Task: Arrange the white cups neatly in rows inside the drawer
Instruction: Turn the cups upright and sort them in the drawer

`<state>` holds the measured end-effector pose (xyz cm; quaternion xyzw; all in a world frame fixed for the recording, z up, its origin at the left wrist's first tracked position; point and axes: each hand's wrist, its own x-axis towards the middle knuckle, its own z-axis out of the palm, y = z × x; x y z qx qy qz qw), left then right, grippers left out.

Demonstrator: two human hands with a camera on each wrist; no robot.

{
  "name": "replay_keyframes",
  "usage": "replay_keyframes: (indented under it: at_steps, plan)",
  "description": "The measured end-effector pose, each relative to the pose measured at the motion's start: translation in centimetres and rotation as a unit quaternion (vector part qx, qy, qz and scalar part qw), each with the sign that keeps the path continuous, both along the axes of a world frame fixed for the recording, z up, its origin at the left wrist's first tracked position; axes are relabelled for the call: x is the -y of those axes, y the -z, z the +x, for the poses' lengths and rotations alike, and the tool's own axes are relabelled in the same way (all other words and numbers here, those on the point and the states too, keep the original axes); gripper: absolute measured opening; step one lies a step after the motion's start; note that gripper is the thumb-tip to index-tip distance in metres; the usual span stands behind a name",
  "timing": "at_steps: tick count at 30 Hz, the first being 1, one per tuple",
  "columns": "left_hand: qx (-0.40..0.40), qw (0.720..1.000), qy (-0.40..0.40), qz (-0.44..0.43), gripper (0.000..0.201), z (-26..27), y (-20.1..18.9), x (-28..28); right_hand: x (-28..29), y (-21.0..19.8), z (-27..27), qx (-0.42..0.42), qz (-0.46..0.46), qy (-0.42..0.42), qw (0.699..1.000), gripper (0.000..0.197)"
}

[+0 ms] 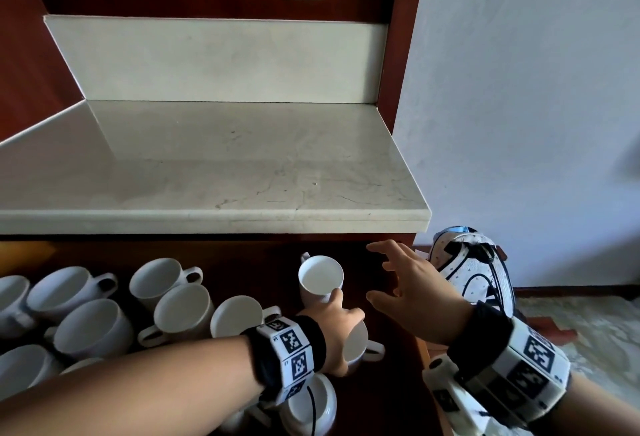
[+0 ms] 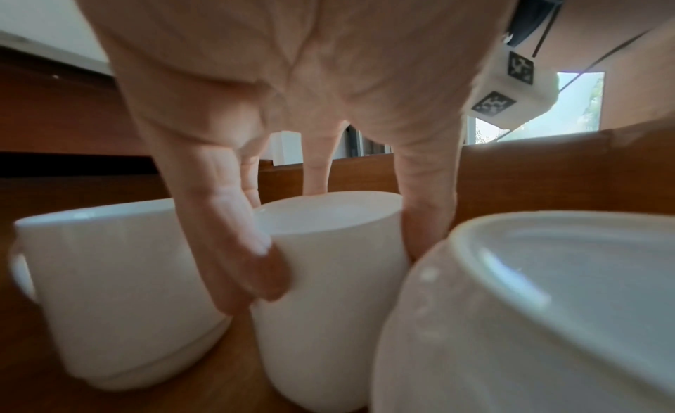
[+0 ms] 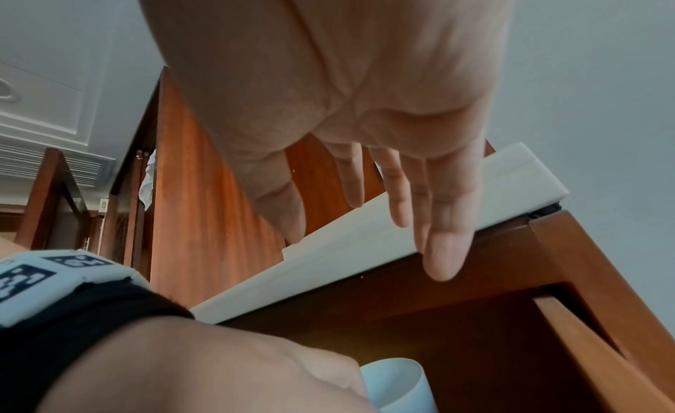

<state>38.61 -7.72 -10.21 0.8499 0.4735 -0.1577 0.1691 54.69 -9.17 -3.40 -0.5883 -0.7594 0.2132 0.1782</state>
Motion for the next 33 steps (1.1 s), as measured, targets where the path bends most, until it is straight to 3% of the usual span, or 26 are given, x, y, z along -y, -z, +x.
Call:
replay_keyframes:
  at_steps: [6, 10, 13, 17, 20, 23, 24, 26, 27, 29, 30, 33]
  plan:
    - [0.010, 1.000, 0.017, 0.006, 0.067, -0.3, 0.1, 0.0, 0.2, 0.9, -0.5, 0.010, -0.007, -0.013, 1.000, 0.066]
    - [0.052, 0.998, -0.033, -0.013, 0.082, -2.8, -0.9, -0.8, 0.7, 1.0, -1.2, 0.045, -0.004, -0.037, 0.998, 0.055]
    - [0.062, 0.996, -0.058, 0.000, 0.068, -6.2, -2.6, -1.0, 1.2, 0.4, -3.2, 0.087, -0.035, -0.115, 0.989, 0.041]
    - [0.030, 0.995, -0.090, 0.026, 0.050, -9.7, -3.7, -0.5, 2.6, 1.3, -7.6, 0.227, -0.112, -0.298, 0.920, 0.054]
    - [0.037, 0.990, -0.130, 0.023, 0.042, -11.3, -4.2, 0.3, 3.1, 4.0, -10.8, 0.367, -0.134, -0.347, 0.852, 0.065]
    - [0.046, 0.988, -0.149, 0.013, 0.036, -12.7, -4.3, 1.4, 3.7, 5.8, -13.1, 0.448, -0.104, -0.371, 0.807, 0.043]
    - [0.053, 0.986, -0.155, 0.016, 0.032, -13.1, -4.2, 1.8, 3.8, 6.5, -13.4, 0.460, -0.087, -0.360, 0.807, 0.039]
    - [0.060, 0.983, -0.171, 0.017, 0.028, -13.9, -4.0, 2.5, 4.5, 7.4, -14.0, 0.452, -0.185, -0.317, 0.813, 0.045]
    - [0.060, 0.983, -0.175, 0.014, 0.032, -14.2, -4.0, 2.8, 4.3, 8.4, -14.4, 0.427, -0.123, -0.296, 0.845, 0.048]
    - [0.062, 0.982, -0.180, 0.012, 0.042, -14.7, -4.1, 3.2, 4.4, 7.7, -15.0, 0.464, -0.140, -0.338, 0.807, 0.038]
    - [0.070, 0.981, -0.182, 0.017, 0.045, -15.0, -4.2, 3.4, 3.9, 7.9, -14.8, 0.469, -0.071, -0.334, 0.815, 0.036]
    - [0.109, 0.975, -0.191, 0.023, 0.050, -15.7, -4.4, 3.7, 3.1, 5.1, -13.5, 0.366, -0.099, -0.322, 0.868, 0.031]
